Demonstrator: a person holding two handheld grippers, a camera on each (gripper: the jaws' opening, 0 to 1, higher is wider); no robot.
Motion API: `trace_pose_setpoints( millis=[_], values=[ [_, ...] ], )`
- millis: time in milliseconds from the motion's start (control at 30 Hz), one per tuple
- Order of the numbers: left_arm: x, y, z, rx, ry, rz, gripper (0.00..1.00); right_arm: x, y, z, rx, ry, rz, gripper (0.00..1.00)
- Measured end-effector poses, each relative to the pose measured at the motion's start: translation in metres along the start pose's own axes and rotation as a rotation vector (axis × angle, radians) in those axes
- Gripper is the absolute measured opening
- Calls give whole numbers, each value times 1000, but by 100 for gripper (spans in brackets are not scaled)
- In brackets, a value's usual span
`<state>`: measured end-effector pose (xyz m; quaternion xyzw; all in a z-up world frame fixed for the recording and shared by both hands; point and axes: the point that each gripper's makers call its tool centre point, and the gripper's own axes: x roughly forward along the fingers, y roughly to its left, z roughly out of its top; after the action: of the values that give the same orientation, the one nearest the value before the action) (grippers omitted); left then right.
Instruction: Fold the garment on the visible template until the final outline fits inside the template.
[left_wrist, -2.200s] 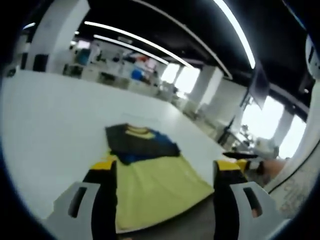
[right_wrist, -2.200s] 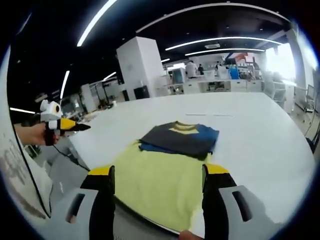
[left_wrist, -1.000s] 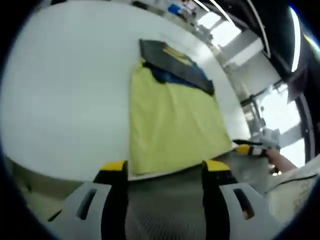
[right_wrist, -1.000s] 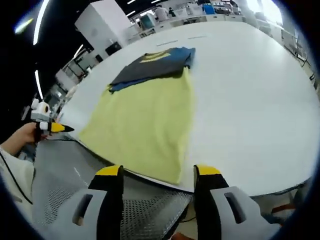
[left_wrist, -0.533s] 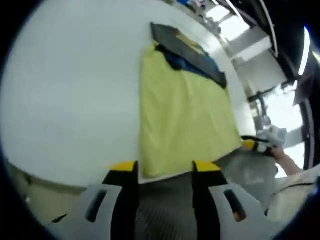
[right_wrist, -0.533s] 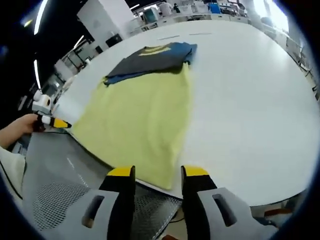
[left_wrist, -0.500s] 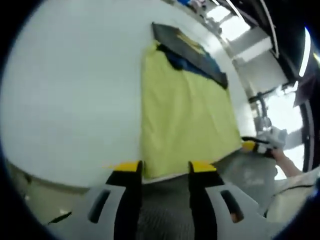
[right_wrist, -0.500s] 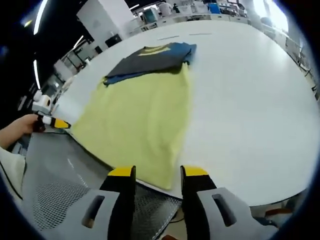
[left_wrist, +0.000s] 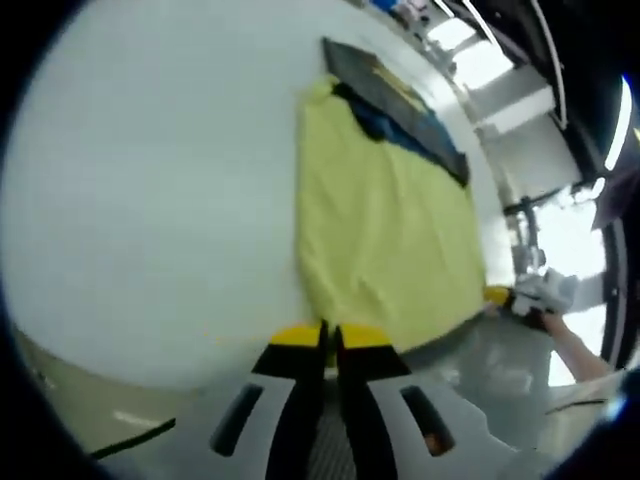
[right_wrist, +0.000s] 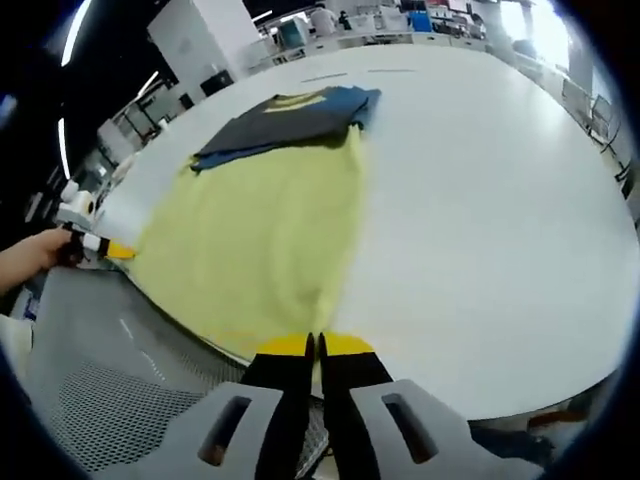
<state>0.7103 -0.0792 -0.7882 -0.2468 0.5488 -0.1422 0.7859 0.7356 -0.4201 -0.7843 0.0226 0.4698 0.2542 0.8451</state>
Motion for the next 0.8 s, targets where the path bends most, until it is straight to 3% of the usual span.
trace_pose_setpoints(
  millis=[167, 300, 567, 800],
  values=[
    [-5, -3, 2, 50, -15, 12, 0, -5, 4, 4, 57, -11, 15, 3],
    [-16, -11, 15, 30, -77, -35, 0, -14, 7, 10, 86, -43, 35, 2],
    [-43, -35, 24, 31, -154, -101, 0, -37, 16, 28, 156, -121, 82, 2],
    [-71, -52, 28, 33, -207, -147, 0, -57, 29, 42, 151, -165, 113, 2]
  ],
)
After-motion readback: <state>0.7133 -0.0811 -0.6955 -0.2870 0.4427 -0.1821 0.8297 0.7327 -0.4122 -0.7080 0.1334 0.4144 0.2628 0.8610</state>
